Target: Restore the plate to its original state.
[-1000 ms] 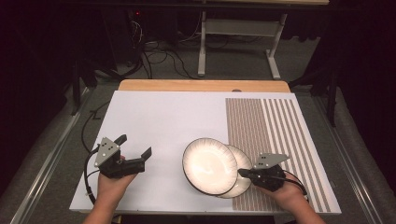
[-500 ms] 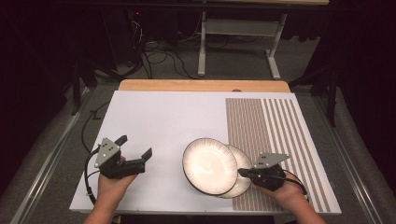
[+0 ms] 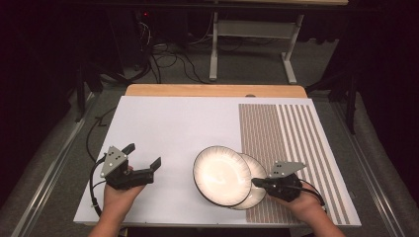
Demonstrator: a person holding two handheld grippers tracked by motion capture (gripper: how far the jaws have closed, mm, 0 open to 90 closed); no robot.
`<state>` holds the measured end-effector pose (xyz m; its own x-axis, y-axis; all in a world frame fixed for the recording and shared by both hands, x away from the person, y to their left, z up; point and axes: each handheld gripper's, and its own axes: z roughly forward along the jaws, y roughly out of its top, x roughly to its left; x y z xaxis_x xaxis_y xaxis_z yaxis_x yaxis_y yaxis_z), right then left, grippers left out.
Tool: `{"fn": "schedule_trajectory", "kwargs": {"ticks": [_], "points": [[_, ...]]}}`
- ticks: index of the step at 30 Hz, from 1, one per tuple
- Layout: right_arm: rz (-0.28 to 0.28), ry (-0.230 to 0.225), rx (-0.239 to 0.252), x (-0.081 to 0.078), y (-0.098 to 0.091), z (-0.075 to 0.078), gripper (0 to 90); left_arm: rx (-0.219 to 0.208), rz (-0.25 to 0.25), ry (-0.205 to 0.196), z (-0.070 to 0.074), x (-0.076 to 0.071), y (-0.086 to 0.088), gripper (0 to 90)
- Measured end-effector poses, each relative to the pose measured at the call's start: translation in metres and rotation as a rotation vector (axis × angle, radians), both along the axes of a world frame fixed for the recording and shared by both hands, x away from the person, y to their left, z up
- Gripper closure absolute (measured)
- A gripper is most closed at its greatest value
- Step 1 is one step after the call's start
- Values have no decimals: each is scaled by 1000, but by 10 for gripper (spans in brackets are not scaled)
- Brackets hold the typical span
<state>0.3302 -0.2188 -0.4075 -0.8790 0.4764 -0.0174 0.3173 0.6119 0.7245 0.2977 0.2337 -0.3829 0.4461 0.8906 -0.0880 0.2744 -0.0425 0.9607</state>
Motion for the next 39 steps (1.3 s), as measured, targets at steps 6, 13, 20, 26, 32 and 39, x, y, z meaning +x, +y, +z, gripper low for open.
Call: {"fn": "schedule_trajectory", "kwargs": {"ticks": [6,13,20,26,32,39], "points": [[1,0,-2,0,-1,0,900,0,-3,-1,0,0,-1,5],[0,1,4,0,-1,0,900,0,-3,-1,0,0,-1,5],[1,-1,5,0,-2,1,900,4,-4,0,0,0,0,5],[6,-4,2,0,-2,1,900,5,-5,-2,1,-1,0,4],[6,-2,0,0,-2,1,900,4,-5,-1,1,-1,0,4],[4,-3,2,0,-2,1,900,7,-7,-1,1,-1,0,5]]}}
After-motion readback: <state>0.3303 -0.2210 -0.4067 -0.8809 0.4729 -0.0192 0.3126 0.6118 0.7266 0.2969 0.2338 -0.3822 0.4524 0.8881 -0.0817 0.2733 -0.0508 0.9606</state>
